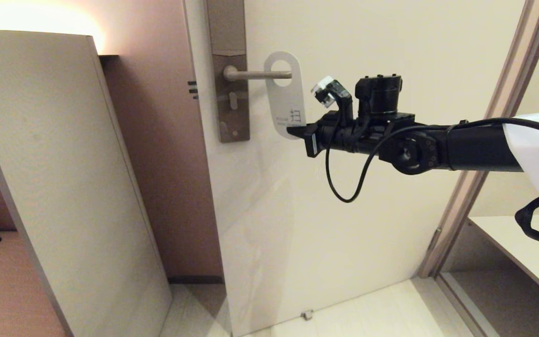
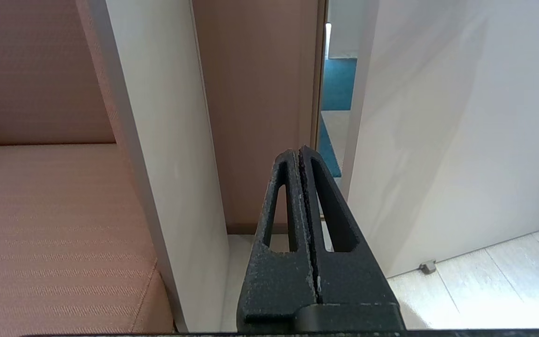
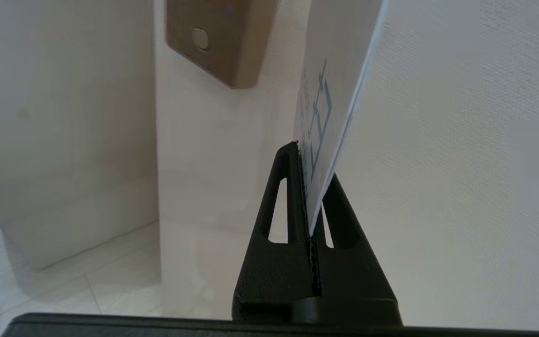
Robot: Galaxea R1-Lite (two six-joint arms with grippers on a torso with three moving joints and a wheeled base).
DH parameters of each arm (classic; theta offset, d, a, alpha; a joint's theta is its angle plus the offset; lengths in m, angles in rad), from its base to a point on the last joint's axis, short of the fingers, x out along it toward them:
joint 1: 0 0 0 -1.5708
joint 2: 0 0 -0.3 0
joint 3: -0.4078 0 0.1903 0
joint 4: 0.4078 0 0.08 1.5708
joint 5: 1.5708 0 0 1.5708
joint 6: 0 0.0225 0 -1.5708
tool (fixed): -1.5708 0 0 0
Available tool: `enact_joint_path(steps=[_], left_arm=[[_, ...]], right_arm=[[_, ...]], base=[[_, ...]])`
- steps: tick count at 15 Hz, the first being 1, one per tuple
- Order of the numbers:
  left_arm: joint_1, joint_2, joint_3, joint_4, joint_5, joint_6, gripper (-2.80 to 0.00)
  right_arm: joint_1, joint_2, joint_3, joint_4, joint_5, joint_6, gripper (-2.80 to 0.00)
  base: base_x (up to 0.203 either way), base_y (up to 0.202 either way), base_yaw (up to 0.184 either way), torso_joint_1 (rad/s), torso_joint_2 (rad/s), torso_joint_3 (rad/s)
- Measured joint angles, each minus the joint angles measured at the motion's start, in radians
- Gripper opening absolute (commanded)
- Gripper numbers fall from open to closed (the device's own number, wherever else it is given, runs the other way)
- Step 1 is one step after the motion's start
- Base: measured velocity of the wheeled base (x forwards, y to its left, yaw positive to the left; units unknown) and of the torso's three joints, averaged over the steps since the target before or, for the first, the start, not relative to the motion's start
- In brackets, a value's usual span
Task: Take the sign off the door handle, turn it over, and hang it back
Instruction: Hang the sign back with the other side facing out
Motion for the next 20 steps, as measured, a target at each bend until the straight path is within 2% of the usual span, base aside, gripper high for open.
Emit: enact_joint_path(steps=[20], left_arm=[[0.0,0.0,0.0,0.0,0.0,0.0,-2.8]], right_arm=[[0.014,-0.065,0.098,-0.008,0.002,-0.002,-2.8]], base=[[0.0,0.0,0.0,0.0,0.0,0.0]])
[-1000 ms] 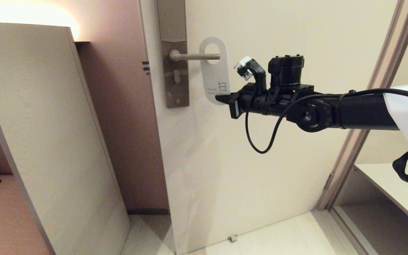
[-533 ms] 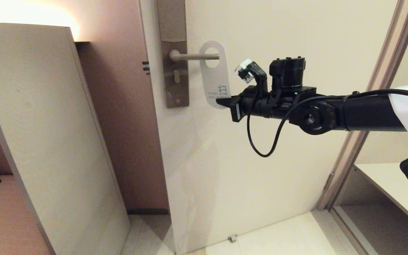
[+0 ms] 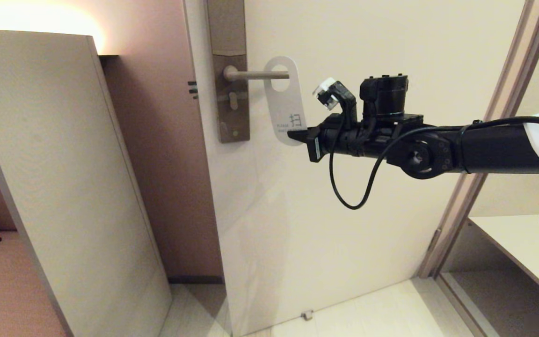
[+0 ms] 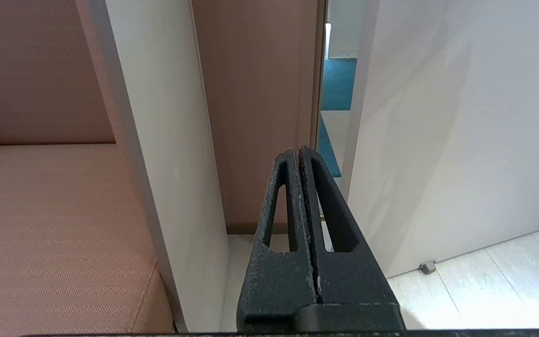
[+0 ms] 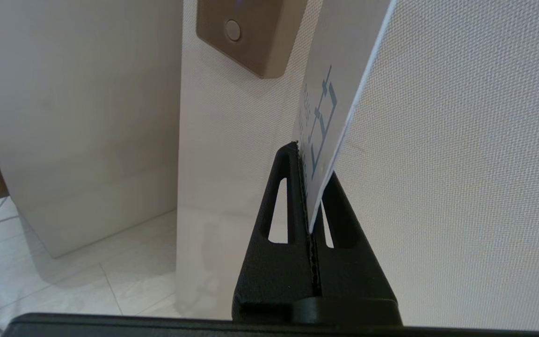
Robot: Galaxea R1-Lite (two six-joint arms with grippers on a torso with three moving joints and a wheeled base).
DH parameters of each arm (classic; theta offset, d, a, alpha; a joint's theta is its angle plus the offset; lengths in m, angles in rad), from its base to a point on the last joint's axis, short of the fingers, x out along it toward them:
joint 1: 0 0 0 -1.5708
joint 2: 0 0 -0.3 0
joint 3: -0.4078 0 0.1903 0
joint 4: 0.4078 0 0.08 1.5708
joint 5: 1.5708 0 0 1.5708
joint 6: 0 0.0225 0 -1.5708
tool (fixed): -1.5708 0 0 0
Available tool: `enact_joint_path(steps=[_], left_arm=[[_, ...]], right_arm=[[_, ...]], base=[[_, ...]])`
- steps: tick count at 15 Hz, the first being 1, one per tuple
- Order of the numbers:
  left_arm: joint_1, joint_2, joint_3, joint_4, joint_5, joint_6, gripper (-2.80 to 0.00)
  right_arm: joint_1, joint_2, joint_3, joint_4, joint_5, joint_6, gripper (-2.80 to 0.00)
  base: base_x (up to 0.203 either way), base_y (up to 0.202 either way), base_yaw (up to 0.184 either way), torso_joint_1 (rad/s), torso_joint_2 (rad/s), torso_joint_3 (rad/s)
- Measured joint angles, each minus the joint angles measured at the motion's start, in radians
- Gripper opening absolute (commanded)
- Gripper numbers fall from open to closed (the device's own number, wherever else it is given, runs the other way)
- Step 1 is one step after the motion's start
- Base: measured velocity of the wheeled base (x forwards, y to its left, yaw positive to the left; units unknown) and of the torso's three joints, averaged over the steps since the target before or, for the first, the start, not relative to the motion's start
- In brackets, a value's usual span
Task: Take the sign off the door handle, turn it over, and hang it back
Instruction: Hang the sign back with the other side facing out
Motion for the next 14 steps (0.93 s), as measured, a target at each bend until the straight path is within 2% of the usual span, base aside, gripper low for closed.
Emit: enact_joint_path(steps=[14], left_arm=[[0.0,0.0,0.0,0.0,0.0,0.0,-2.8]], right_arm=[[-0.001,-0.033,0.045,-0.004,0.0,-0.015,-2.8]], base=[[0.0,0.0,0.0,0.0,0.0,0.0]])
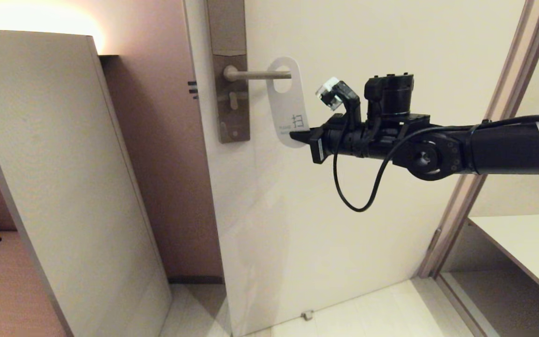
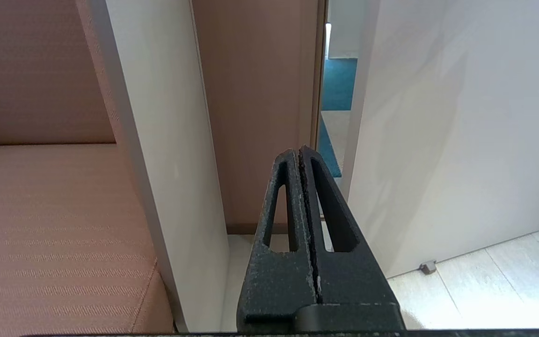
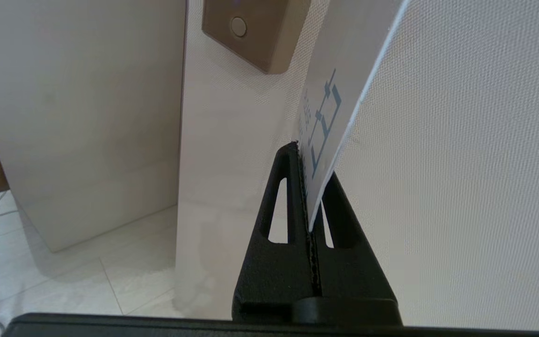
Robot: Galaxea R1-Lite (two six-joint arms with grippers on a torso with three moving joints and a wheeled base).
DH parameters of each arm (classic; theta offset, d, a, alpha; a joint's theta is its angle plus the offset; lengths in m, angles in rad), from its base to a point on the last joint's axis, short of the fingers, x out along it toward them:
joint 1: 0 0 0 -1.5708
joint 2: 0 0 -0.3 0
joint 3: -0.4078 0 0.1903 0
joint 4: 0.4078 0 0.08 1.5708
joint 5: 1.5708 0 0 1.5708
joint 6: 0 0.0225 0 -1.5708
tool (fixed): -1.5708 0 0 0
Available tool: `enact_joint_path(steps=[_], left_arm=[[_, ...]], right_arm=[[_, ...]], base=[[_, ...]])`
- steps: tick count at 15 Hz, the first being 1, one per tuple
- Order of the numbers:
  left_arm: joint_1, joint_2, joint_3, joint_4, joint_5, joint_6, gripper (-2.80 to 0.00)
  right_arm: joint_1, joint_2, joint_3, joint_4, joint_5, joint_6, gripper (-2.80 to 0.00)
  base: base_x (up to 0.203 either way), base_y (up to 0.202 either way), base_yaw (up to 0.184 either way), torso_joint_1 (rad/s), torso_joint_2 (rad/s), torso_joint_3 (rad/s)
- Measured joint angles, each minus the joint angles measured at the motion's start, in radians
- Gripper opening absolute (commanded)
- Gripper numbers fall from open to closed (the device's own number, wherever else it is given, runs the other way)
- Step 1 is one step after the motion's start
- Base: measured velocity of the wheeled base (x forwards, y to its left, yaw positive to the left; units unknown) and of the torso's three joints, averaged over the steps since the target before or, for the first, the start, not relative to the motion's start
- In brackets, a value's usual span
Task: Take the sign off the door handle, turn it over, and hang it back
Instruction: Hang the sign back with the other side facing out
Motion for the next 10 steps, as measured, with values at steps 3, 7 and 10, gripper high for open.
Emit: enact_joint_path(steps=[3,7,10], left_arm=[[0.0,0.0,0.0,0.0,0.0,0.0,-2.8],[0.0,0.0,0.0,0.0,0.0,0.0,-2.8],[0.0,0.0,0.0,-0.001,0.0,0.0,-2.8]], right_arm=[[0.0,-0.011,0.024,-0.002,0.0,-0.007,-2.8],[0.0,-0.019,0.036,0.0,0.001,-0.011,-2.8],[0.001,-0.021,0.034,0.0,0.002,-0.018,-2.8]], base=[[0.0,0.0,0.0,0.0,0.0,0.0],[0.0,0.0,0.0,0.0,0.0,0.0],[0.0,0.0,0.0,0.0,0.0,0.0]])
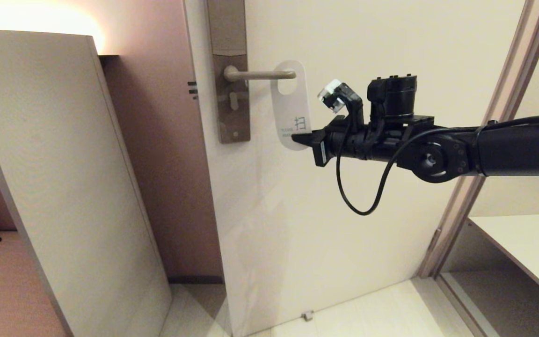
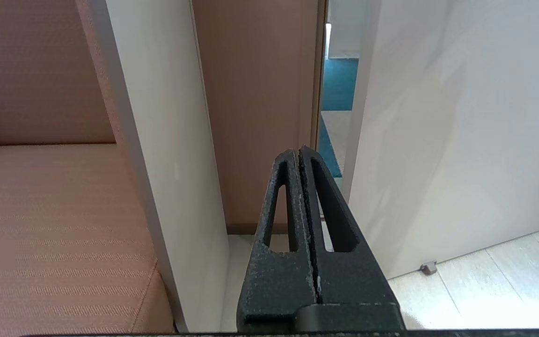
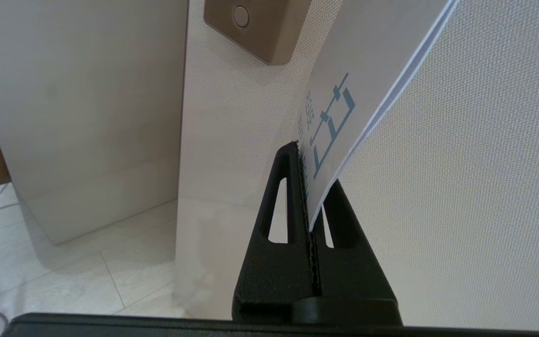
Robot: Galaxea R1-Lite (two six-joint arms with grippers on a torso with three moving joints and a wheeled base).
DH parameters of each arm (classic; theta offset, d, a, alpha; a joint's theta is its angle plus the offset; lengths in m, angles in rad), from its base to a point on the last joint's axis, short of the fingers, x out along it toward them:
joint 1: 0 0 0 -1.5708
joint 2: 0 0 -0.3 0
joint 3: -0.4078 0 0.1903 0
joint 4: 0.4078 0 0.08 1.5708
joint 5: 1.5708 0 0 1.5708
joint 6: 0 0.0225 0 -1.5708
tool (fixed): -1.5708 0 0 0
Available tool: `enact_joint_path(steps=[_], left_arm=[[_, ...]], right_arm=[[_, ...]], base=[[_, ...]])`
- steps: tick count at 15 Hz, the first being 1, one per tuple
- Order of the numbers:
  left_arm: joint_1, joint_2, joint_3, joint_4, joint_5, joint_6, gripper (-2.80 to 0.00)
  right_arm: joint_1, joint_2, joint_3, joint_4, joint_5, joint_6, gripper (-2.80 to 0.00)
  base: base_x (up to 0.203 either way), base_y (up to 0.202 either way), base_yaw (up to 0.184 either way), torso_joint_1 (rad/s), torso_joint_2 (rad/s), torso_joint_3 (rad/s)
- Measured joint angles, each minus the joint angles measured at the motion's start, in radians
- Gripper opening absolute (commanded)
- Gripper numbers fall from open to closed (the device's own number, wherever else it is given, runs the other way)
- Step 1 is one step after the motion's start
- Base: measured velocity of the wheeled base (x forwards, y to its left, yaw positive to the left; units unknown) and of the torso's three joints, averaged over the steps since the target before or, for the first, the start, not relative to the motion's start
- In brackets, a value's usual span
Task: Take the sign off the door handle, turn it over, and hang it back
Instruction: Hang the sign back with the other side facing out
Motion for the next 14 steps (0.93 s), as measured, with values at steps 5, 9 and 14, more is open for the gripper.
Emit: enact_joint_path(steps=[5,9,14], left_arm=[[0.0,0.0,0.0,0.0,0.0,0.0,-2.8],[0.0,0.0,0.0,0.0,0.0,0.0,-2.8],[0.0,0.0,0.0,0.0,0.0,0.0,-2.8]], right_arm=[[0.018,0.004,-0.01,-0.001,0.001,-0.035,-2.8],[0.047,0.025,-0.034,-0.032,0.0,-0.034,-2.8],[0.065,0.057,-0.069,-0.045,0.0,-0.033,-2.8]], base=[[0.0,0.0,0.0,0.0,0.0,0.0],[0.0,0.0,0.0,0.0,0.0,0.0],[0.0,0.0,0.0,0.0,0.0,0.0]])
